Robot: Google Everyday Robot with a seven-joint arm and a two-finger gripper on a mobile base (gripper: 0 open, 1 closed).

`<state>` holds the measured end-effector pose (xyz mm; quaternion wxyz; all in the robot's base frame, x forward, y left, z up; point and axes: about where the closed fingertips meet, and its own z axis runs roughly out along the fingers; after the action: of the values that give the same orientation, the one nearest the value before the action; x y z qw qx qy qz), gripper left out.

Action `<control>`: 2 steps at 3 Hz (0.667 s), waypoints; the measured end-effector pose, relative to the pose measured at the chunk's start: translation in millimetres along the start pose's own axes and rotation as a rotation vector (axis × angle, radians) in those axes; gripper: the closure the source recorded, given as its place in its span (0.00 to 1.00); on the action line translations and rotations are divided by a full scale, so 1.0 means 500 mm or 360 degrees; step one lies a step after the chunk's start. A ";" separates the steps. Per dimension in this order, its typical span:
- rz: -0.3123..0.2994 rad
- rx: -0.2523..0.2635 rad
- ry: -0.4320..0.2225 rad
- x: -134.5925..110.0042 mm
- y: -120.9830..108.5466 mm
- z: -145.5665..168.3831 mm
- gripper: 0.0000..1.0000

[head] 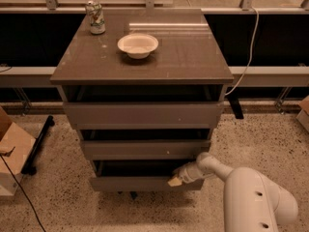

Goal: Open bottom drawer

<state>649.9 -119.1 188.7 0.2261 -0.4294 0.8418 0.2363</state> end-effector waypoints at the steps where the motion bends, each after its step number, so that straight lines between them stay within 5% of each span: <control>1: 0.0000 0.0000 0.0000 0.000 0.000 0.000 0.81; 2: 0.0045 -0.0016 0.0028 0.034 0.043 -0.008 0.58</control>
Offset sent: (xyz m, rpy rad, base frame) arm -0.2626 -0.0211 -0.0147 -0.0438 0.3009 -0.1290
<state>622.5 -121.0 186.3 0.2133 -0.4207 0.8485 0.2399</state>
